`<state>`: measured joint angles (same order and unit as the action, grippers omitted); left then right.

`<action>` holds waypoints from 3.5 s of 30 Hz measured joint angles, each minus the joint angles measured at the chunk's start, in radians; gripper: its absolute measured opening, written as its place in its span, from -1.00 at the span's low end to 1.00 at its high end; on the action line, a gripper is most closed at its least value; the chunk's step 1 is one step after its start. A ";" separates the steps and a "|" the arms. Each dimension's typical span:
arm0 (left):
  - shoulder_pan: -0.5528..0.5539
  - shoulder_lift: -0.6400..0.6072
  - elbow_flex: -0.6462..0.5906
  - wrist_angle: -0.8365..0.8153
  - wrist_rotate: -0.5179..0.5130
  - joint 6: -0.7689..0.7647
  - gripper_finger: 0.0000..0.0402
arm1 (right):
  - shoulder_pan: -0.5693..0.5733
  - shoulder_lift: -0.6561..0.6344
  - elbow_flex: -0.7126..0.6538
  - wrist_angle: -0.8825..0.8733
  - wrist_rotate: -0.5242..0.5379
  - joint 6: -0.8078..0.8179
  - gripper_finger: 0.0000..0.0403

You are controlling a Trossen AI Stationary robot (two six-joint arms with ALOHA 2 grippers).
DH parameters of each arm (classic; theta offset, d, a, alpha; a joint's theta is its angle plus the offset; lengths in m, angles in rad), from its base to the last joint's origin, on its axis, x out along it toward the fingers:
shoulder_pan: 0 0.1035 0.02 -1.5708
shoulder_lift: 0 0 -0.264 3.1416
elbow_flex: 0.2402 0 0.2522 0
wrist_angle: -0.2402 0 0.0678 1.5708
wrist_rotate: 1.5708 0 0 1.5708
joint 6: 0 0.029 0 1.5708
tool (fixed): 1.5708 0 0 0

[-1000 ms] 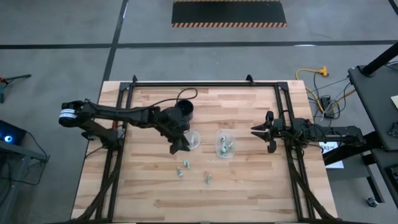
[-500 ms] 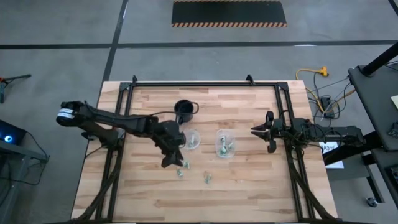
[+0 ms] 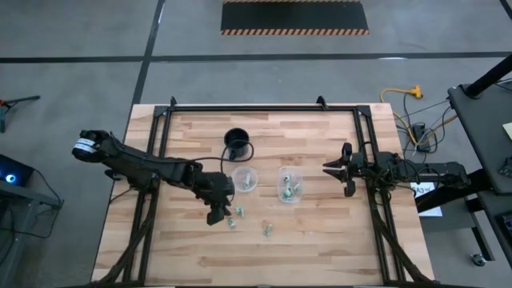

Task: Pick and place Stevia / Truvia into bins
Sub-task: Put the stevia packet into the round transparent container

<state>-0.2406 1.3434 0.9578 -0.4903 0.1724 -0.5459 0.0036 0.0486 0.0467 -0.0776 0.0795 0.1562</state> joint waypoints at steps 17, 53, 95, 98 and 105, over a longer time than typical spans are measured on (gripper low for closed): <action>-0.043 0.150 0.016 -0.027 -0.074 -0.104 -0.16 | 0.000 0.000 0.000 0.000 0.000 0.000 -0.63; -0.075 0.441 0.090 0.005 -0.033 -0.182 -0.69 | 0.000 0.000 0.000 0.000 0.000 0.000 -0.59; 0.230 0.080 0.076 0.120 -0.256 -0.095 -1.00 | 0.000 -0.001 0.000 0.000 0.000 0.000 -0.59; 0.251 0.091 0.076 0.124 -0.257 -0.094 -1.00 | 0.000 -0.001 0.000 0.000 0.000 0.000 -0.61; 0.289 0.088 0.069 0.107 -0.226 -0.049 -1.00 | 0.000 0.000 0.000 0.000 0.000 0.000 -0.66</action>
<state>0.0483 1.4313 1.0264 -0.3834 -0.0534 -0.5951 0.0040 0.0486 0.0467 -0.0778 0.0792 0.1562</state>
